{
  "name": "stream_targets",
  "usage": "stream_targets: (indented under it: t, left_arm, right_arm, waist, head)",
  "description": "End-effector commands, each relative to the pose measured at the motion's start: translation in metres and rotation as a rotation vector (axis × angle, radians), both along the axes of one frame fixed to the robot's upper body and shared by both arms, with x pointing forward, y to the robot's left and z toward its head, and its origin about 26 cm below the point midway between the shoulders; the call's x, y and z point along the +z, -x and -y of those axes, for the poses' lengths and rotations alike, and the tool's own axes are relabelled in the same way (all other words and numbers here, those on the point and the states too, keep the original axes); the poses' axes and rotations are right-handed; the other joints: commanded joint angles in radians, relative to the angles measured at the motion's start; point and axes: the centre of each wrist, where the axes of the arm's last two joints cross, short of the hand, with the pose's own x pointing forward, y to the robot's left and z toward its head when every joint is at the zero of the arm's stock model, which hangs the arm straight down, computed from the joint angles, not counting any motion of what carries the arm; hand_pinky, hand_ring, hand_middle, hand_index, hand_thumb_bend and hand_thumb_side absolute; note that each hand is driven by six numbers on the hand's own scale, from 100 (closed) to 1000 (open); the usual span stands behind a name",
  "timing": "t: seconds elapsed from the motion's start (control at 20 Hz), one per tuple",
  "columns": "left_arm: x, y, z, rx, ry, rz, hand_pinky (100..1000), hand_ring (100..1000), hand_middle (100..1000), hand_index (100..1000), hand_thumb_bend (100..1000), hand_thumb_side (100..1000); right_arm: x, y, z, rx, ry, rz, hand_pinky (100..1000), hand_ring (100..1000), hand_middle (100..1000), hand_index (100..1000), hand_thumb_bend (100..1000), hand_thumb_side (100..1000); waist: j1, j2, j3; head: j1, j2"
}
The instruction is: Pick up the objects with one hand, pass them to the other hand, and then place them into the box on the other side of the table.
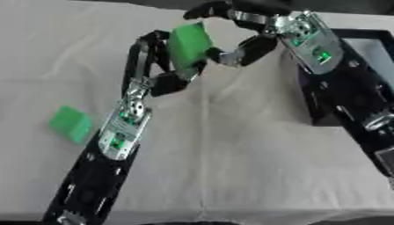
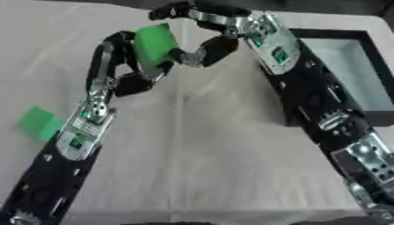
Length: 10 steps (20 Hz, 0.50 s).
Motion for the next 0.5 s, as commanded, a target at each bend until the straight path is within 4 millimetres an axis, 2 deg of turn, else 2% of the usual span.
stream_targets:
  t: [0.05,0.5]
  left_arm:
    - [0.0103,0.0024,0.0088,-0.029,0.014,0.028,362,263,242,408,100,116]
    - [0.0103,0.0046,0.0126,-0.068,0.010,0.041,362,263,242,408,100,116]
  right_arm:
    - [0.0099,-0.0003,0.0067,0.244,0.323,0.182,1000,987,946,1000,152,467]
    - [0.0072,-0.0011,0.0067,0.241,0.329,0.180,1000,987,946,1000,166,480]
  waist:
    - [0.001,-0.016,0.000]
    - [-0.002,-0.013,0.002]
  head:
    - [0.001,0.001]
    - [0.000,0.003]
